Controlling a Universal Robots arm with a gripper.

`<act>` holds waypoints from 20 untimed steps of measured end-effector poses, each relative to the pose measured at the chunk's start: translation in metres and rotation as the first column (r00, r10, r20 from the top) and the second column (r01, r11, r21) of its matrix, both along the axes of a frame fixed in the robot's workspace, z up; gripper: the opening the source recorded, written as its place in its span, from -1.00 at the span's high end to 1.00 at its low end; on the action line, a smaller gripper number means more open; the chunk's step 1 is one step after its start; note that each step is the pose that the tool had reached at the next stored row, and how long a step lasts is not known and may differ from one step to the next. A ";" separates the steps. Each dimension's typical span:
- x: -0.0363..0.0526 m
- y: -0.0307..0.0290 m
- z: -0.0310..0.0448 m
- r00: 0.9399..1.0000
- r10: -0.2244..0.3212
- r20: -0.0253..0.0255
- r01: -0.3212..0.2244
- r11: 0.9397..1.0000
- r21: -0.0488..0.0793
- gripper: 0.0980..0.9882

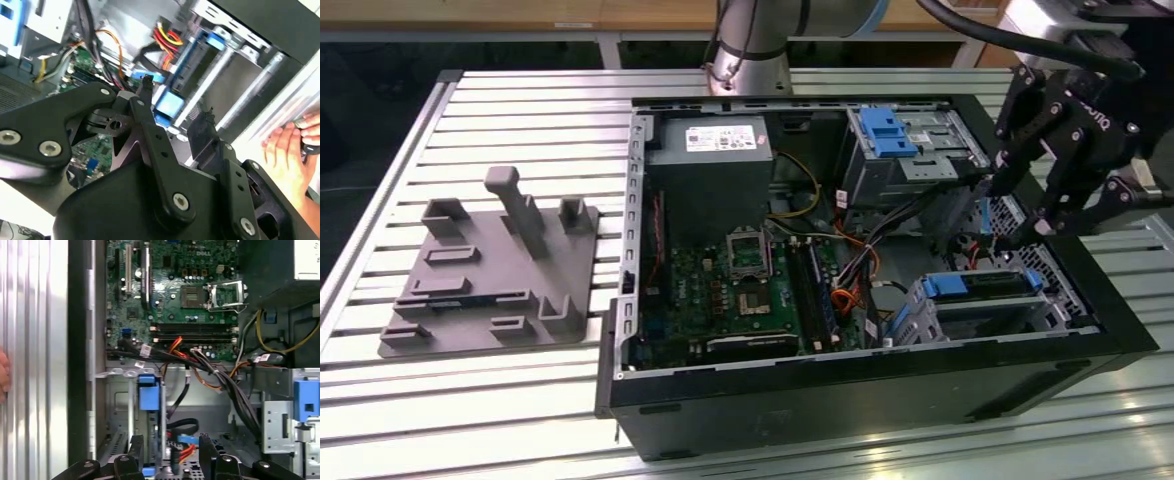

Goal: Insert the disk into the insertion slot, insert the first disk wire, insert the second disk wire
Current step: 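Insert the first disk wire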

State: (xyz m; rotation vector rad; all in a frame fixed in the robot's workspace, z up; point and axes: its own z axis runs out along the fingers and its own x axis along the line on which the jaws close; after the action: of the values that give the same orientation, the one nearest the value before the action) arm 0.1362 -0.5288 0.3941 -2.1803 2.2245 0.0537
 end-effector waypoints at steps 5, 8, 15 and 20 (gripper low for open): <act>0.0032 0.0088 -0.0028 1.000 0.007 0.001 -0.007 1.000 -0.001 -0.03; 0.0137 0.0089 -0.0029 1.000 0.014 0.001 -0.014 1.000 0.002 -0.03; 0.0235 0.0135 -0.0041 1.000 0.017 -0.001 -0.017 0.998 -0.052 -0.03; 0.0269 0.0269 -0.0076 1.000 0.017 -0.004 -0.017 0.996 -0.091 -0.03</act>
State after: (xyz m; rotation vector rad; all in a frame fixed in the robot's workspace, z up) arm 0.1631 -0.5019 0.3865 -2.2457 2.2527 -0.0450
